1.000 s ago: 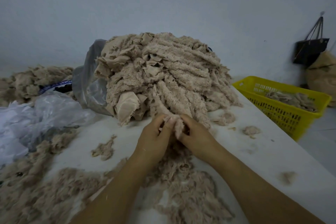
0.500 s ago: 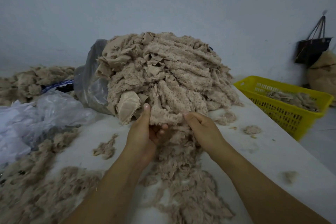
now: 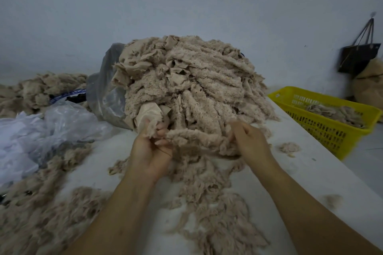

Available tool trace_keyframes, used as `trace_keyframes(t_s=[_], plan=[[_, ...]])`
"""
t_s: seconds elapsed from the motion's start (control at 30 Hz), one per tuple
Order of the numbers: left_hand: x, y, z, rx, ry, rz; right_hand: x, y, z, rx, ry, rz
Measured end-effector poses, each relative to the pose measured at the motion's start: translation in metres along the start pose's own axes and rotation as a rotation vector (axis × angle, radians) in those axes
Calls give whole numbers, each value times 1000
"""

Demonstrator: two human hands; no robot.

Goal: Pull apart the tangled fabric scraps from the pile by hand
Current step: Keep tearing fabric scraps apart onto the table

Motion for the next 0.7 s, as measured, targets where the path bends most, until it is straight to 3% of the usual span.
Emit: trace_keyframes(t_s=[0.13, 0.3, 0.37, 0.47, 0.6, 0.7], plan=[[-7, 12, 13, -23, -103, 132, -10, 34, 7, -175, -127, 253], [-10, 19, 15, -5, -99, 232, -33, 76, 9, -303, -229, 552], [-10, 20, 15, -29, -97, 245, -35, 81, 6, -379, -272, 570], [-10, 21, 11, 37, -60, 208, -23, 64, 8, -242, -213, 465], [-9, 19, 19, 428, -19, 110, -19, 48, 26, -64, -244, 350], [-13, 24, 33, 692, 39, 144, -26, 61, 32, -164, -303, 363]])
Point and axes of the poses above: each hand's wrist, its own x-axis towards the middle knuckle, its own y-axis out of the palm, z = x × y, the point moved 7 cm from there along x, towards the middle knuckle, and after that the axes turned 14 degrees about x, right-handed, at the moved point
